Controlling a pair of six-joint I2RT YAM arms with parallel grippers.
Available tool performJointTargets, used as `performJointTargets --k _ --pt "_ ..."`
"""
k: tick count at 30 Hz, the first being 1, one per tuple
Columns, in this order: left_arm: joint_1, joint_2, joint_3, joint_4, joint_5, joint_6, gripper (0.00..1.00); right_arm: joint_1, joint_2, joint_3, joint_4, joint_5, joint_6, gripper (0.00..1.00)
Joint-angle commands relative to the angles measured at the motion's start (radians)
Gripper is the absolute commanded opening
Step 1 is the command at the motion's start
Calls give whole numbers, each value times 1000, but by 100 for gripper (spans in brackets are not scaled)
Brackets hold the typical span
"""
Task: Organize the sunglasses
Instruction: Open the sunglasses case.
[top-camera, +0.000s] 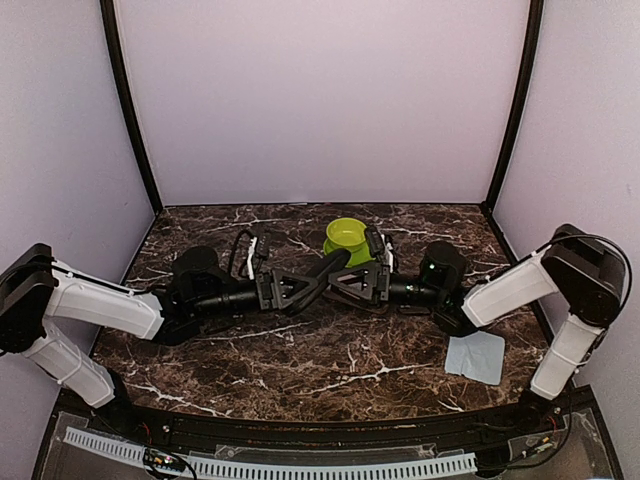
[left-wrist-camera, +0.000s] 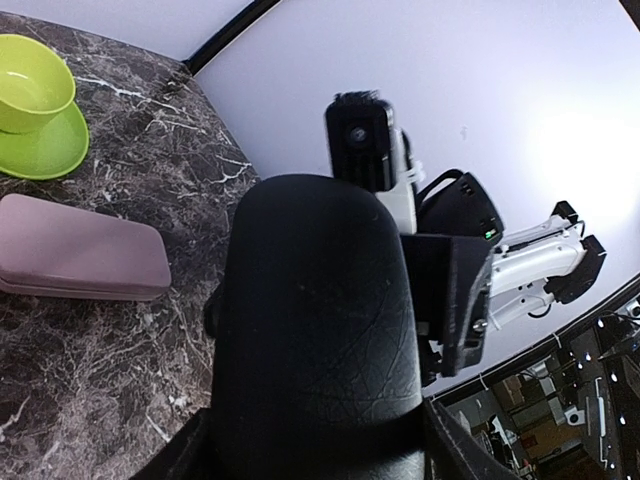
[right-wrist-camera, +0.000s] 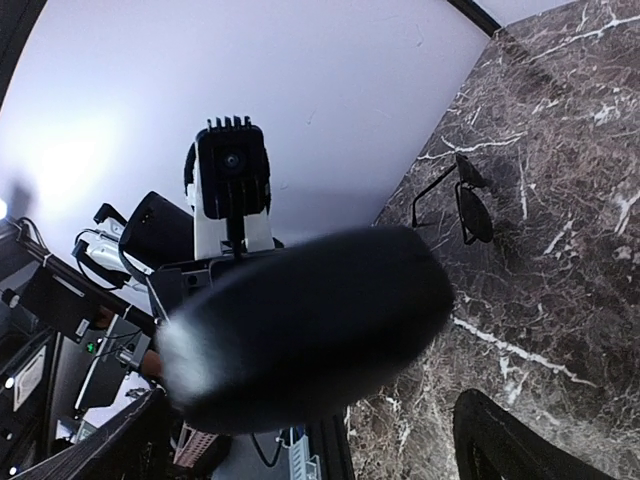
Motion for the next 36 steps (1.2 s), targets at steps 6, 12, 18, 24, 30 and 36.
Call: performJointTargets --k 6,12,18,24,30,36 --pt "34 -93 73 -80 -69 57 0 1 -265 185 -620 155 -402 100" --pt "53 -85 130 -54 -38 69 0 -21 -281 226 -643 143 -355 100" --pt "52 -62 177 -22 -17 47 0 -23 -241 267 -569 77 -308 100" --pt "53 -30 187 21 13 -5 0 -23 -216 284 -494 19 -296 98" --pt "53 -16 180 54 38 -45 0 -23 -191 285 -450 -14 -290 91" --pt "53 -12 161 91 51 -74 0 -36 -167 262 -355 -43 -251 79"
